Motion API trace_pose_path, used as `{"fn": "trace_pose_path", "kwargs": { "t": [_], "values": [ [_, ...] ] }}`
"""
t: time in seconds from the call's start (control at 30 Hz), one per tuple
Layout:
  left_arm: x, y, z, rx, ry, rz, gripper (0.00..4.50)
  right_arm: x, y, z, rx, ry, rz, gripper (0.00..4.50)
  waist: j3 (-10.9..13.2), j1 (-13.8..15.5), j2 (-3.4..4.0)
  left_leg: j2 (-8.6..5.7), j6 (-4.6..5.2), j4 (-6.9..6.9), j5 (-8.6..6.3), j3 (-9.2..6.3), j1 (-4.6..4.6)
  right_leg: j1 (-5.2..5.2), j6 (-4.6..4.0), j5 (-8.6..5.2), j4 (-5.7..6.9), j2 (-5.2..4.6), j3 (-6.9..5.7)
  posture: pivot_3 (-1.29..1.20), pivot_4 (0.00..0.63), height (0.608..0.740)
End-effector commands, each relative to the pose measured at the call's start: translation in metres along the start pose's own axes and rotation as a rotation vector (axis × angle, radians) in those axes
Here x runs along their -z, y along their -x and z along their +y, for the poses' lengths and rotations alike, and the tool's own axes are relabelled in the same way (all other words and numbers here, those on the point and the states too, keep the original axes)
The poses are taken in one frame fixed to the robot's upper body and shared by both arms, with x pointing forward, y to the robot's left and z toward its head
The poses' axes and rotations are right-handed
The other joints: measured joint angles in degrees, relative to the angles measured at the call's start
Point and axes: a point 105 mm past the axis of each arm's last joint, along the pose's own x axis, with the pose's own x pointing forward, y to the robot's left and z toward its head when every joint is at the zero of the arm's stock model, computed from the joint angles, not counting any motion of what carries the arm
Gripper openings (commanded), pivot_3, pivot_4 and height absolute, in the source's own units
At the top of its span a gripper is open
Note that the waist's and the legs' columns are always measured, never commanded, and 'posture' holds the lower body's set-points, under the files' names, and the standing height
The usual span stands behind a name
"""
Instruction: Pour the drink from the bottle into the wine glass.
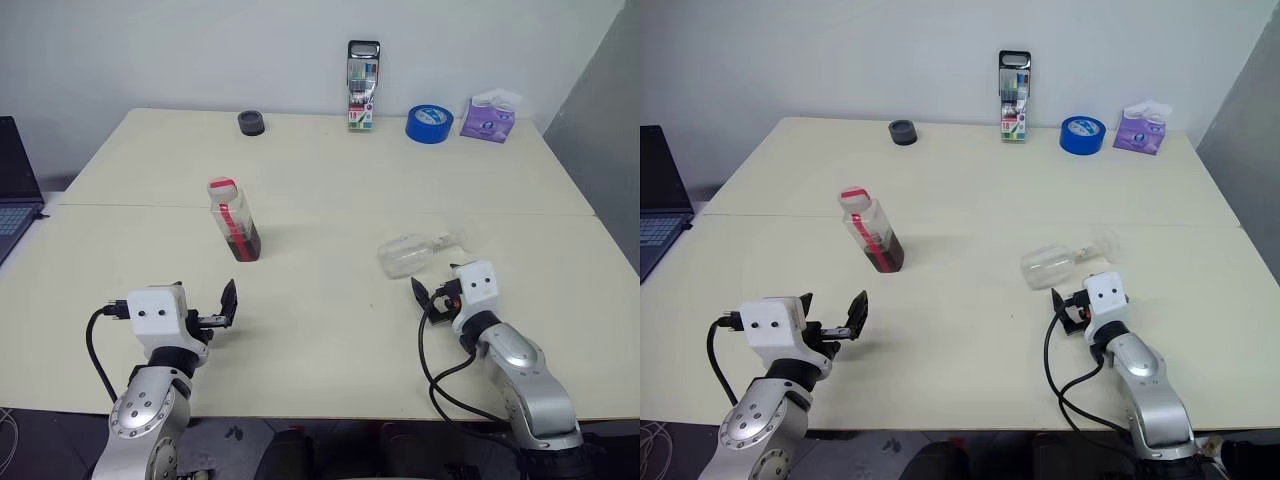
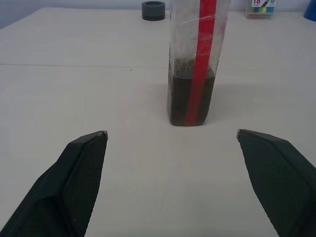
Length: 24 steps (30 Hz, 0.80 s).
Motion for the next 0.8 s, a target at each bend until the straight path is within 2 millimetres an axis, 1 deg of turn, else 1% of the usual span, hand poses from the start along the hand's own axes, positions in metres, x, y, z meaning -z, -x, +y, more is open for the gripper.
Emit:
{"fn": "trace_pose_path", "kwargs": {
  "t": [0.03, 0.33, 0.4, 0.43, 0.47, 0.53, 0.57, 0.63, 0.7, 0.8],
  "values": [
    [-0.013, 0.002, 0.0, -0.001, -0.014, -0.052, 4.47, -0.019, 0.004, -0.001, 0.01, 0.023, -0.076, 4.5, 0.0, 0.0, 0.0, 0.0, 0.0, 0.0, 0.0, 0.0, 0.0, 0.0, 0.0, 0.0, 0.0, 0.0, 0.0, 0.0, 0.15, 0.74],
    [-0.012, 0.002, -0.001, 0.004, -0.021, -0.047, 4.47, -0.021, 0.006, -0.002, 0.007, 0.028, -0.079, 4.5, 0.0, 0.0, 0.0, 0.0, 0.0, 0.0, 0.0, 0.0, 0.0, 0.0, 0.0, 0.0, 0.0, 0.0, 0.0, 0.0, 0.15, 0.74],
    [-0.014, 0.0, -0.005, 0.017, -0.04, -0.052, 4.47, -0.035, 0.008, -0.009, 0.002, 0.037, -0.121, 4.5, 0.02, 0.01, 0.01, 0.0, 0.0, 0.0, 0.0, 0.0, 0.0, 0.0, 0.0, 0.0, 0.0, 0.0, 0.0, 0.0, 0.15, 0.74],
    [-0.016, -0.002, -0.007, 0.023, -0.044, -0.06, 4.47, -0.051, 0.009, -0.013, -0.032, 0.042, -0.162, 4.5, 0.03, 0.01, 0.01, 0.0, 0.0, 0.0, 0.0, 0.0, 0.0, 0.0, 0.0, 0.0, 0.0, 0.0, 0.0, 0.0, 0.15, 0.74],
    [-0.018, -0.004, -0.008, 0.026, -0.045, -0.066, 4.47, -0.07, 0.009, -0.014, -0.098, 0.047, -0.205, 4.5, 0.19, 0.01, 0.06, -0.01, 0.0, 0.0, 0.0, 0.01, 0.0, 0.0, 0.0, 0.0, 0.0, 0.0, 0.0, 0.0, 0.15, 0.74],
    [-0.019, -0.007, -0.009, 0.026, -0.045, -0.071, 4.47, -0.092, 0.01, -0.011, -0.2, 0.054, -0.247, 4.5, 0.42, -0.02, 0.09, -0.03, 0.01, 0.04, 0.0, 0.06, 0.0, -0.01, 0.04, 0.03, 0.0, -0.01, 0.06, 0.0, 0.15, 0.74],
    [-0.019, -0.01, -0.008, 0.022, -0.05, -0.071, 4.47, -0.101, 0.01, -0.008, -0.259, 0.05, -0.262, 4.5, 0.41, -0.03, 0.07, -0.02, 0.01, 0.04, 0.0, 0.03, 0.0, 0.0, 0.04, 0.03, 0.0, 0.0, 0.03, 0.0, 0.15, 0.74],
    [-0.02, -0.016, -0.008, 0.019, -0.058, -0.072, 4.47, -0.12, 0.01, 0.008, -0.445, 0.035, -0.283, 4.5, 0.41, -0.07, 0.06, 0.02, 0.01, -0.02, 0.0, -0.06, 0.02, 0.01, 0.01, 0.02, 0.02, 0.07, -0.06, 0.0, 0.15, 0.74],
    [-0.022, -0.023, -0.008, 0.019, -0.064, -0.076, 4.47, -0.129, 0.01, 0.021, -0.581, 0.015, -0.284, 4.5, 0.42, -0.06, 0.06, 0.05, 0.01, -0.04, 0.0, -0.13, 0.01, 0.0, -0.06, -0.02, 0.03, 0.12, -0.1, 0.0, 0.15, 0.74],
    [-0.026, -0.034, -0.009, 0.018, -0.069, -0.091, 4.47, -0.138, 0.01, 0.038, -0.749, -0.013, -0.267, 4.5, 0.42, 0.05, 0.05, 0.06, 0.01, -0.04, 0.0, -0.16, -0.06, 0.0, -0.1, -0.03, 0.0, 0.11, -0.14, 0.0, 0.15, 0.74]
  ]
}}
